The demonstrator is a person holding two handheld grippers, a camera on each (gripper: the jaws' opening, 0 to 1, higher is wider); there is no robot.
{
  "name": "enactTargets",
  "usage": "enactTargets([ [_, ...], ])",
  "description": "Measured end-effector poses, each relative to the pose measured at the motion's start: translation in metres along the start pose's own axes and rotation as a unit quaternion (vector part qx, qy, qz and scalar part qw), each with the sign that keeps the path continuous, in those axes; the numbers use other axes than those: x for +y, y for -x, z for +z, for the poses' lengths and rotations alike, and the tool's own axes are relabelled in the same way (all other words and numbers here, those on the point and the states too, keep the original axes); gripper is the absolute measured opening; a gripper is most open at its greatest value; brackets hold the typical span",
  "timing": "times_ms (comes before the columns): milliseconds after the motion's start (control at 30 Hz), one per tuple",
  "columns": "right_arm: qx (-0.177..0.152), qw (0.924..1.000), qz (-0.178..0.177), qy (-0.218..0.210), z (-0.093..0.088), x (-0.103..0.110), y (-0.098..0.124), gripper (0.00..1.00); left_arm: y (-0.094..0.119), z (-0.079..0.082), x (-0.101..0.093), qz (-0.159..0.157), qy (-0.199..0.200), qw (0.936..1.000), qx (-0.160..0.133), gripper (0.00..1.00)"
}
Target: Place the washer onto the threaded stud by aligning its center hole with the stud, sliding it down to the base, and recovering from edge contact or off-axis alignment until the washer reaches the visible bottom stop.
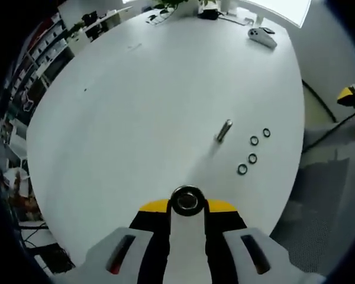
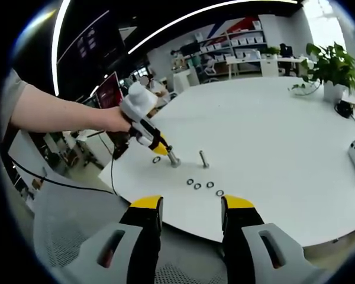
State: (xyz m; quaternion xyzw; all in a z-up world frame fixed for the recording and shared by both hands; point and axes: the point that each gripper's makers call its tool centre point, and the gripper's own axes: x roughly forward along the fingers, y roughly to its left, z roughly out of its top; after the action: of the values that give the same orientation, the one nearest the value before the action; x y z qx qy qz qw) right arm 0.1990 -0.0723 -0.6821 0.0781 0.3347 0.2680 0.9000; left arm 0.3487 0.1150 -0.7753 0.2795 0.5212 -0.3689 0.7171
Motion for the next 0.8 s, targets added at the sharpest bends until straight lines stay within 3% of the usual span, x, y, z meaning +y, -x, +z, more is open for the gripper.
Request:
enactTargets([
  [533, 0.003, 1.0000, -0.005, -0.001, -0.001, -0.002, -0.001, 0.41, -0.024, -0.007, -0.002, 0.002, -0.032, 0.9990, 0.032, 0.19],
  [800, 0.004, 1.0000, -0.008, -0.001, -0.001, -0.004, -0.001, 0.40, -0.034, -0.010, 0.001, 0.002, -0.023, 0.9988, 0.042, 0.19],
])
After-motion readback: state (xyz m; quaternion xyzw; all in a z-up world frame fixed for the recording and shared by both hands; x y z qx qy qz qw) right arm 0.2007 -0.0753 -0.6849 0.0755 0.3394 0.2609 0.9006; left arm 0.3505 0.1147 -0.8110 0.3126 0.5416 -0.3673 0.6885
